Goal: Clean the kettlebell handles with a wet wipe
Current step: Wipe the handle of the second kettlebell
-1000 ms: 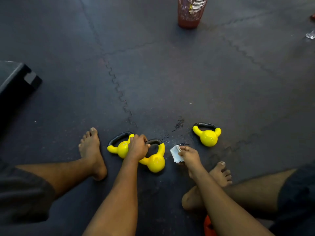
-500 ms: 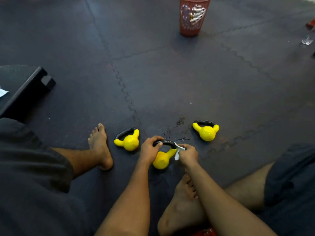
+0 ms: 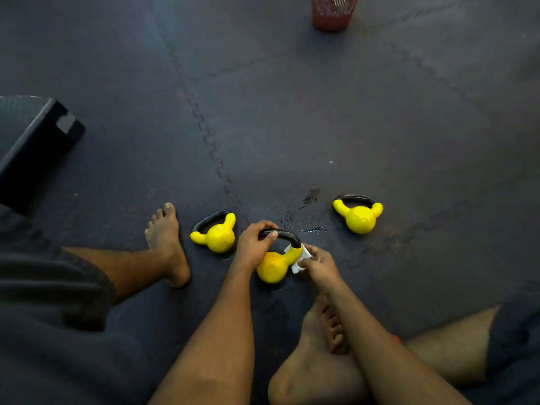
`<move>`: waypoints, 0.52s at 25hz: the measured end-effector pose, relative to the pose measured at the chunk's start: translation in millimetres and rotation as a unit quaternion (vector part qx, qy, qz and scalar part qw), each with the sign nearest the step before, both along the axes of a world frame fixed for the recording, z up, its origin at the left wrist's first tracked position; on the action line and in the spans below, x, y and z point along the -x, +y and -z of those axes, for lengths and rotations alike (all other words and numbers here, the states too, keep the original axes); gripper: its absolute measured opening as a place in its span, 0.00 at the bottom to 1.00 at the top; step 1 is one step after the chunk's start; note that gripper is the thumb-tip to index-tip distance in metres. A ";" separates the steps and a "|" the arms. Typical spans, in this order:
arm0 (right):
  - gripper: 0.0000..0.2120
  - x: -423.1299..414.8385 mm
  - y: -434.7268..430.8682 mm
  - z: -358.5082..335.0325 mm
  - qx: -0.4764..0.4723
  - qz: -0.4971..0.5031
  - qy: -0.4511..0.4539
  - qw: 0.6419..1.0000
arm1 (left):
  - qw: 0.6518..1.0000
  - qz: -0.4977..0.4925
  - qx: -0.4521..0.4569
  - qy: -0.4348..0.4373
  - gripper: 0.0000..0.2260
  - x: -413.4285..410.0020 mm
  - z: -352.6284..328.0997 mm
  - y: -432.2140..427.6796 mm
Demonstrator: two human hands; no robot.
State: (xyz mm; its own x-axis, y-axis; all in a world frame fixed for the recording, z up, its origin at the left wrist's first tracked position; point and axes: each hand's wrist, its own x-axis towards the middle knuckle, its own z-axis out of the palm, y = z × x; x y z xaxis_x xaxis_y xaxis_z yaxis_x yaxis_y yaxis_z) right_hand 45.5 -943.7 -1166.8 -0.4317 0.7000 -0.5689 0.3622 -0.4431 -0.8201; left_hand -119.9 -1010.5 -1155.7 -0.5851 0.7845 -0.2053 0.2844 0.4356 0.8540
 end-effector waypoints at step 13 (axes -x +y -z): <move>0.16 32.8 -25.8 -6.8 0.072 0.112 0.056 0.989 | 0.998 -0.047 -0.042 -0.030 0.06 2.3 17.6 -10.2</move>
